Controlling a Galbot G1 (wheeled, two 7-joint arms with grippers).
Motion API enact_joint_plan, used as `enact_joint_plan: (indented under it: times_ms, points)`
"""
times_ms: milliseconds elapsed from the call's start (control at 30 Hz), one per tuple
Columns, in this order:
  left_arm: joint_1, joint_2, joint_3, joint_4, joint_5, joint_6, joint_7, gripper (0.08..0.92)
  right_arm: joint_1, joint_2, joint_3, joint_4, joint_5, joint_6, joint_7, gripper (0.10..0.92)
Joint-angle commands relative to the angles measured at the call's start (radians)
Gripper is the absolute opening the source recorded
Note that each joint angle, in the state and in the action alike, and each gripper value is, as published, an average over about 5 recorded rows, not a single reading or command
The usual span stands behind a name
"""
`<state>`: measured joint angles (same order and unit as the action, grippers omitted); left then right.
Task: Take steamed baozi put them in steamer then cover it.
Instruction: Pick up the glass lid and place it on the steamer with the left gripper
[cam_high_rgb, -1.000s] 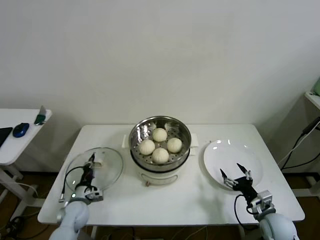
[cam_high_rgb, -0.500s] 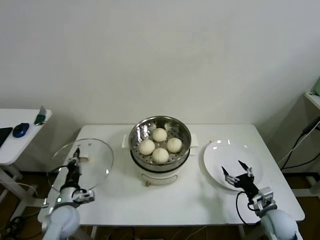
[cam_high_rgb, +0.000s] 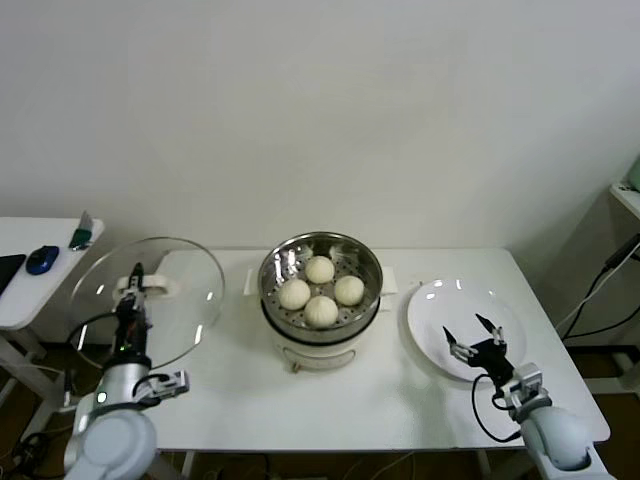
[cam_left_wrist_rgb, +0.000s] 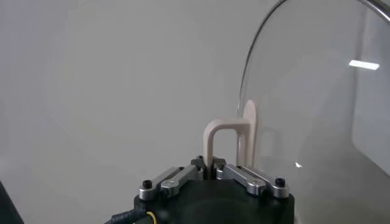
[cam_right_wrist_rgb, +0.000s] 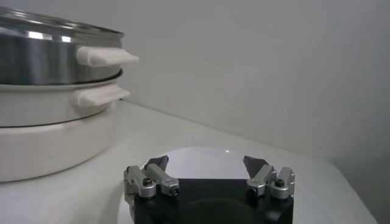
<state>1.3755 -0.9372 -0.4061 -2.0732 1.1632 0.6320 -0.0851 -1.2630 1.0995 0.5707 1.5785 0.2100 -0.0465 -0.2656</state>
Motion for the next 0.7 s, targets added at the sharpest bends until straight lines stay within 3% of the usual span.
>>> enact_joint_plan:
  times_ms: [33, 133, 233, 567, 700]
  points:
    - [-0.332, 0.131, 0.403, -0.095, 0.01, 0.153, 0.191, 0.148, 0.04, -0.006, -0.026, -0.033, -0.015, -0.004, 0.004, 0.823]
    - [-0.445, 0.054, 0.498, -0.05, 0.077, 0.153, 0.291, 0.148, 0.049, -0.004, -0.029, -0.042, -0.02, -0.007, 0.005, 0.823]
    - [-0.521, -0.058, 0.559, 0.014, 0.129, 0.153, 0.334, 0.148, 0.054, -0.005, -0.027, -0.05, -0.022, -0.009, 0.006, 0.823]
    - [-0.605, -0.366, 0.573, 0.24, 0.211, 0.153, 0.341, 0.148, 0.037, -0.008, 0.007, -0.052, -0.025, -0.002, 0.012, 0.823]
    - [-0.606, -0.453, 0.56, 0.313, 0.244, 0.153, 0.341, 0.148, 0.027, -0.01, 0.023, -0.052, -0.025, 0.002, 0.011, 0.823]
